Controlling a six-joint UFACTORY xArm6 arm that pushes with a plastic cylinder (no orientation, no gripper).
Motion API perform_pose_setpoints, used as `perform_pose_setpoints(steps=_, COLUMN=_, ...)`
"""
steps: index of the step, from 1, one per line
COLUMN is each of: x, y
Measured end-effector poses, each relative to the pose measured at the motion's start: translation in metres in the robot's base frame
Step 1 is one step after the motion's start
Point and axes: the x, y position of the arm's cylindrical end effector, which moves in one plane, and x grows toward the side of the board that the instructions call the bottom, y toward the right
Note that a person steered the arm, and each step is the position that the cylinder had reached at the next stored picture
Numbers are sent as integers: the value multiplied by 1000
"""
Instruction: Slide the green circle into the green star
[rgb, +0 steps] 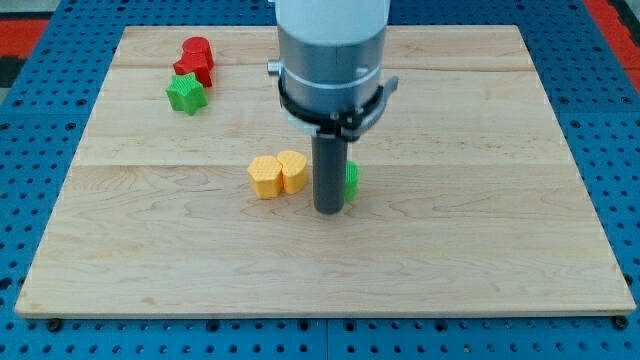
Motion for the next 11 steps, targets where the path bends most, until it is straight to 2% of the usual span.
perform_pose_setpoints(steps=1, x=-32, y=-2)
perform_pose_setpoints(steps=2, x=-28, y=5)
perform_pose_setpoints(steps=3, x=3, y=36)
perform_pose_setpoints(steps=4, x=-15, y=61)
perform_pose_setpoints(steps=5, x=-51, y=62)
perform_pose_setpoints(steps=7, x=-59, y=-33)
perform_pose_setpoints(steps=9, x=-77, y=-105)
perform_pose_setpoints(steps=10, x=-83, y=-120)
perform_pose_setpoints(steps=11, x=-63, y=-120)
